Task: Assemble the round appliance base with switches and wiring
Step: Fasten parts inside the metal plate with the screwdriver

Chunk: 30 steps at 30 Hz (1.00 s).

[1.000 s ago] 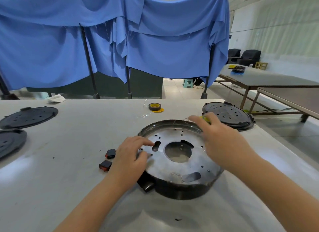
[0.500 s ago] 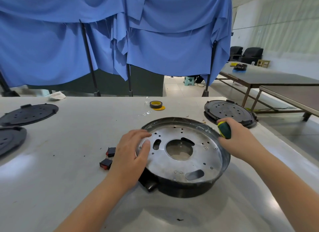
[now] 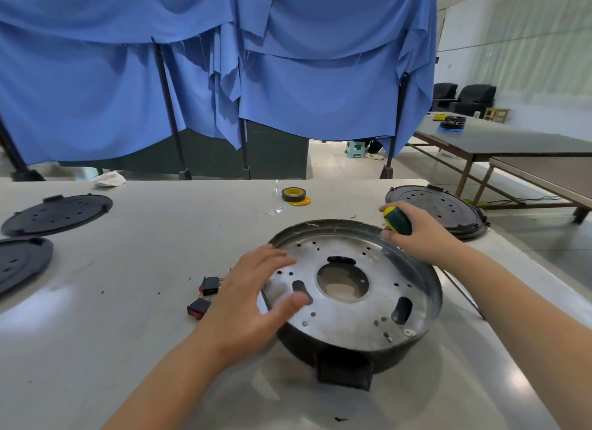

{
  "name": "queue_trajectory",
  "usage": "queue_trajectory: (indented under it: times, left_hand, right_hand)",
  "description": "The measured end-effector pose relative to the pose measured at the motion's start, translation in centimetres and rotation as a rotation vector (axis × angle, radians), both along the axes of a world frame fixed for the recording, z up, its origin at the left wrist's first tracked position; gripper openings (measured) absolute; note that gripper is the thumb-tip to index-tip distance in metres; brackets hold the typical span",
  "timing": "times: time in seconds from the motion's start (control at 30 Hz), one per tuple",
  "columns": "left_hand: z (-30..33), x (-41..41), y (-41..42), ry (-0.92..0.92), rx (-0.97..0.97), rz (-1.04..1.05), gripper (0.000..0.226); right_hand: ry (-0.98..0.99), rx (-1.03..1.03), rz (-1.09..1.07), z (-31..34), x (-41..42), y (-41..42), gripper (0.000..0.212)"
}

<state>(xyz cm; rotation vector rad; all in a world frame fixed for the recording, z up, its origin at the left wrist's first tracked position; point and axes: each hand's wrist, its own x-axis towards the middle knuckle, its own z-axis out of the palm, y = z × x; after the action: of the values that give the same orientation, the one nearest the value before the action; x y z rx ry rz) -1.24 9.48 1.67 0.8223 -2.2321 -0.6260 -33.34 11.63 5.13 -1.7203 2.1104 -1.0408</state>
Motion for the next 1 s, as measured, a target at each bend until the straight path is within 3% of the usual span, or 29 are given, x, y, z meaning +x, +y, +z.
queue_trajectory:
  times: [0.17, 0.33, 0.47, 0.73, 0.87, 1.0]
  left_hand:
    - [0.9, 0.5, 0.2, -0.182, -0.035, -0.065, 0.088]
    - [1.6, 1.4, -0.2, -0.241, 0.120, -0.065, 0.083]
    - [1.8, 2.0, -0.5, -0.305, 0.164, -0.040, 0.084]
    - [1.4, 0.7, 0.3, -0.198, -0.199, 0.002, 0.061]
    - [1.1, 0.0, 1.1, -0.156, -0.277, 0.026, 0.062]
    - [0.7, -0.9, 1.9, -0.114, -0.292, 0.050, 0.066]
  right_hand:
    - [-0.099, 0.233, -0.220, -0.3, -1.0, -0.4, 0.027]
    - [-0.215, 0.260, -0.290, -1.6, -2.2, 1.1, 0.015]
    - [-0.270, 0.223, -0.282, -2.5, -2.6, 2.2, 0.021]
    - [-0.214, 0.228, -0.275, -3.6, -1.8, 2.9, 0.038]
    - [-0.185, 0.083, -0.333, -3.1, -0.5, 3.8, 0.045]
    - [-0.107, -0.275, -0.289, -1.6, 2.9, 5.8, 0.027]
